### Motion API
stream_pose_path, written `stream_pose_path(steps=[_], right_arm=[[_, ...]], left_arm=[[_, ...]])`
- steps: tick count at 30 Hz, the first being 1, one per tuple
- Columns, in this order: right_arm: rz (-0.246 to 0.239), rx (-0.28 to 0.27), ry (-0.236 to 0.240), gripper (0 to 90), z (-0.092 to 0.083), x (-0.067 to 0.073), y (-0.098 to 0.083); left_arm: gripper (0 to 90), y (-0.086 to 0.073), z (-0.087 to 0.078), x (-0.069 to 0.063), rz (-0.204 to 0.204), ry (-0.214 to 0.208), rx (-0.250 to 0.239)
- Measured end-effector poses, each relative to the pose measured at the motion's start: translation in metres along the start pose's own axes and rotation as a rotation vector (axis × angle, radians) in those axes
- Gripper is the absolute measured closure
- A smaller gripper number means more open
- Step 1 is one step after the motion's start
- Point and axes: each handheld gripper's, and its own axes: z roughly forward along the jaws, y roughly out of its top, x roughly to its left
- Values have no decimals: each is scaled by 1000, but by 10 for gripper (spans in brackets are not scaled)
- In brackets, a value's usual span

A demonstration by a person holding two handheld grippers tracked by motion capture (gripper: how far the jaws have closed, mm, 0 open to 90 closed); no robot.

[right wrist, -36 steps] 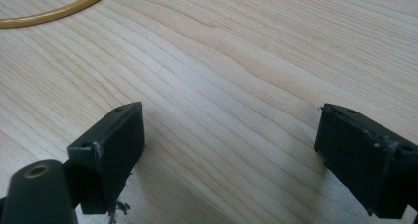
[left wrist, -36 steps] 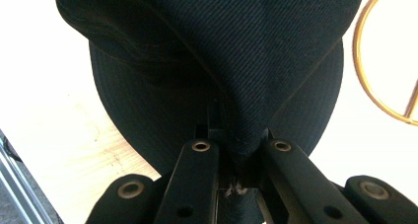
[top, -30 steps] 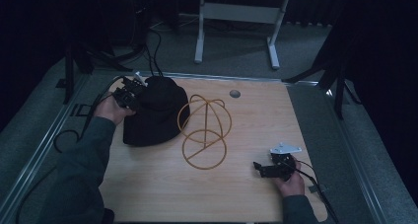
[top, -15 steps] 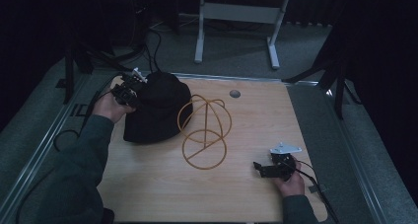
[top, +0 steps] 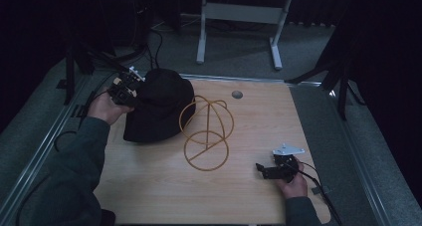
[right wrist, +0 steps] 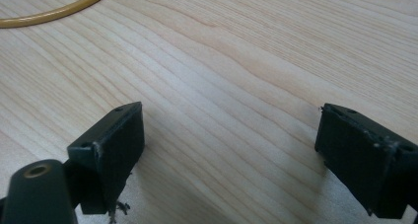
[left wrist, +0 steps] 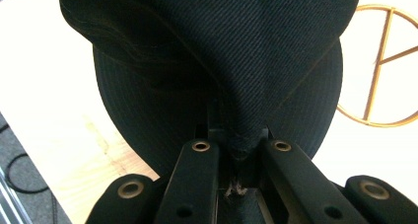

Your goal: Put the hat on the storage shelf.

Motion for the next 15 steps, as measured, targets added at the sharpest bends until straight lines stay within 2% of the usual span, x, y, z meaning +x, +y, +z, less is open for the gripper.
stream_pose_path(steps=[6, 10, 15], right_arm=[[0, 0, 0, 113, 0, 0, 0], [0, 0, 0, 113, 0, 0, 0], [0, 0, 0, 113, 0, 0, 0]], left_arm=[[884, 2, -11, -3, 16, -5, -31], [884, 1, -15, -3, 16, -19, -47], [884, 1, -17, -3, 9, -16, -61]])
